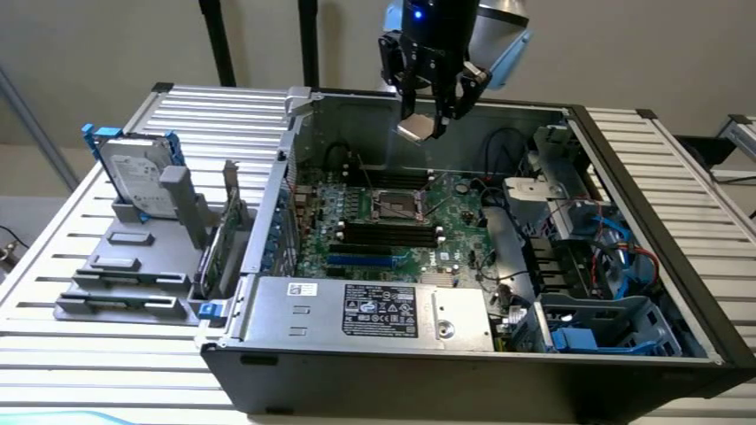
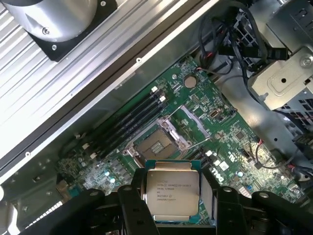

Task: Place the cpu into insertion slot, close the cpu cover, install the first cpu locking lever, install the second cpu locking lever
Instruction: 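Place the cpu into insertion slot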

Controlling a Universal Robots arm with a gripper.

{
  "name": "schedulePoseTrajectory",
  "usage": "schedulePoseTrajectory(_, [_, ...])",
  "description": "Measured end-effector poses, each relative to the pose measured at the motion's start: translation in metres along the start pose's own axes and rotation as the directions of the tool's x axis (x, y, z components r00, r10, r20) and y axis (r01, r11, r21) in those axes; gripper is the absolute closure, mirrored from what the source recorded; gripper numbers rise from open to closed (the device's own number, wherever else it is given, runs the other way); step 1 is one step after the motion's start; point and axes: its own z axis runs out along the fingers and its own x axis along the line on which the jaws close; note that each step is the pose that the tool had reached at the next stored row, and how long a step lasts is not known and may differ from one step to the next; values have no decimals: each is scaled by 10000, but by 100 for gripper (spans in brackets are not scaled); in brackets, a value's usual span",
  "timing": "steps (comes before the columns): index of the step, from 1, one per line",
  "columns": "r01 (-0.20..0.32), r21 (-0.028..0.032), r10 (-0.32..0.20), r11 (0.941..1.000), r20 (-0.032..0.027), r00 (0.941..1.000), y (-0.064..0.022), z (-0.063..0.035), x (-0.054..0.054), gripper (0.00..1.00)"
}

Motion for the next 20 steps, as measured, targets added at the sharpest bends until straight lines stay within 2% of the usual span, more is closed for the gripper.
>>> schedulePoseTrajectory(5, [-846,-24,846,9964,69,9964,0,1,0,45])
schedulePoseTrajectory(10, [-1699,-50,1700,9854,135,9854,0,5,0,45])
schedulePoseTrajectory(15, [-2559,-83,2560,9667,202,9665,-1,10,0,45])
schedulePoseTrajectory(20, [-3427,-127,3430,9393,269,9390,-1,17,-1,45])
